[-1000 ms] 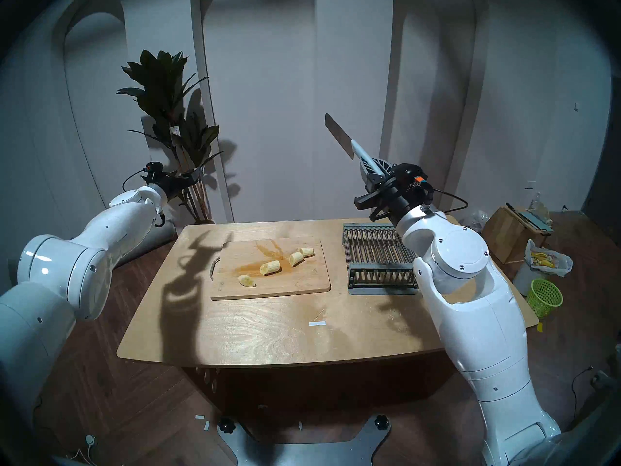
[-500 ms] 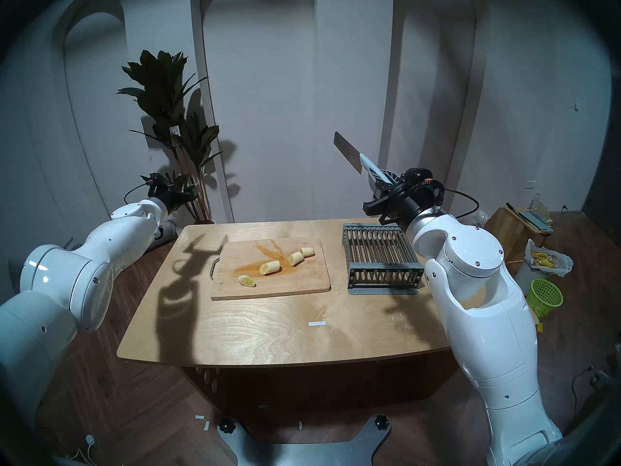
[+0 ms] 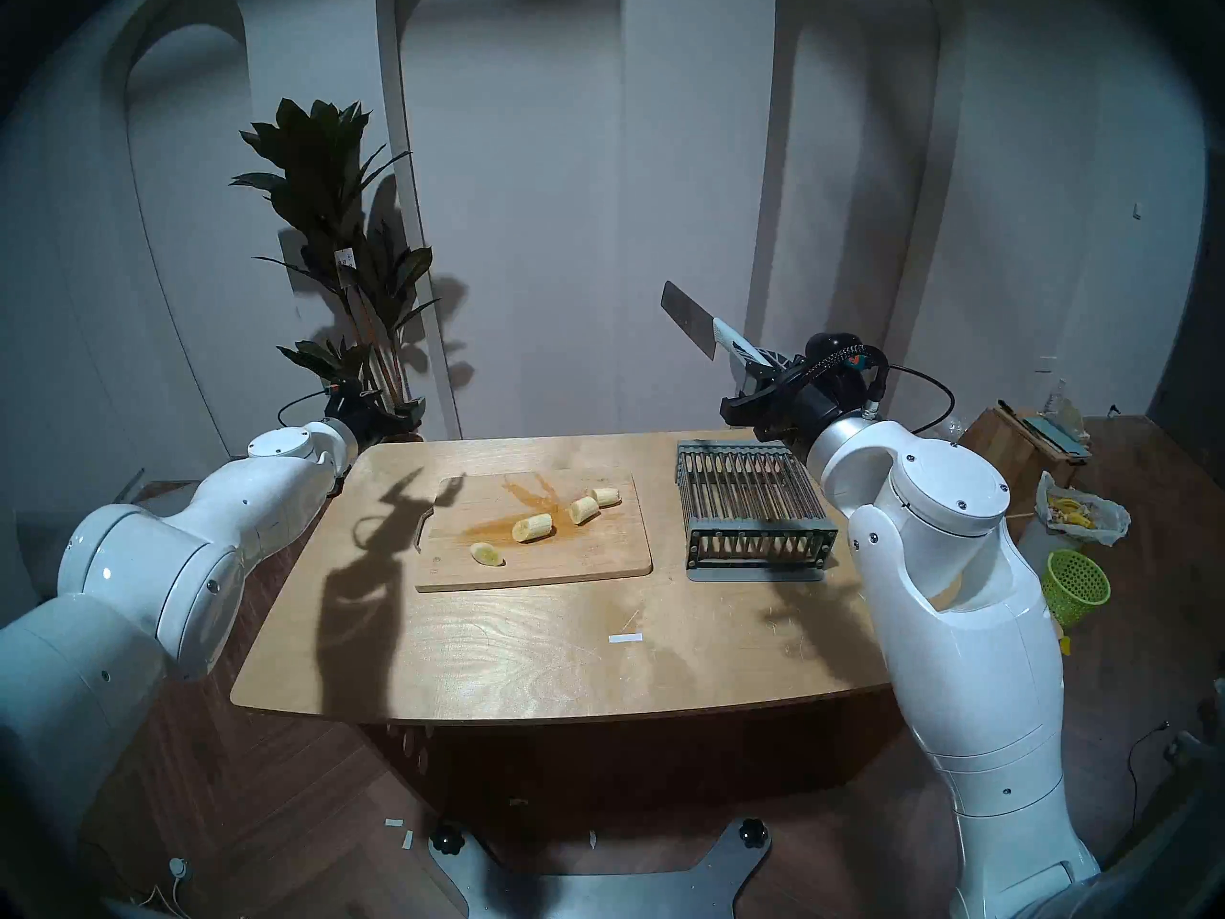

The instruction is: Cut the banana into four pieces on the cutting board

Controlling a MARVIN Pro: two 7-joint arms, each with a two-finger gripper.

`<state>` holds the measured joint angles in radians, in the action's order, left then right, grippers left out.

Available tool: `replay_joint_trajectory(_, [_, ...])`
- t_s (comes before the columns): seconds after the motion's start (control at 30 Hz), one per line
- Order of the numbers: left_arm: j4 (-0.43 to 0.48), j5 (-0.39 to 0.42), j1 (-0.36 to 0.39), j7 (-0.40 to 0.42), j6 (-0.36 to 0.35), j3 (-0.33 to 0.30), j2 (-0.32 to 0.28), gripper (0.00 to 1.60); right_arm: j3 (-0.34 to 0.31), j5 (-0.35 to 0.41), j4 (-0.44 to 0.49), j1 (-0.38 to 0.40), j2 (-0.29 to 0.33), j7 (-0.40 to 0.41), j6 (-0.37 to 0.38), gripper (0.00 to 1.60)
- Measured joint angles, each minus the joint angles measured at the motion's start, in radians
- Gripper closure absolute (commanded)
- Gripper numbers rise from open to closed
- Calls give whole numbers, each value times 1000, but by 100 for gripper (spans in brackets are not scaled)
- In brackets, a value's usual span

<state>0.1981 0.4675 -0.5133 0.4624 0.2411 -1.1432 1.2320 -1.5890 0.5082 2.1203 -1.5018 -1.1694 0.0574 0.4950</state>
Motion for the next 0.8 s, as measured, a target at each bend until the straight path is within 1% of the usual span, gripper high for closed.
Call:
replay_joint_trajectory(0.17, [6,-9,-8,-2,15,6,-1,0,-13,26,8,1,-13,-16,39,160])
replay_joint_trajectory(0.33, [13,-12,-8,-30,36,-5,-20,0,-26,51,13,0,-27,-35,81,160])
replay_joint_trajectory(0.57, [19,12,-2,-86,68,-48,-70,0,-41,78,15,-2,-42,-60,128,160])
replay_joint_trajectory(0.8, [18,38,-8,-118,87,-84,-106,0,-52,96,15,-4,-52,-80,163,160])
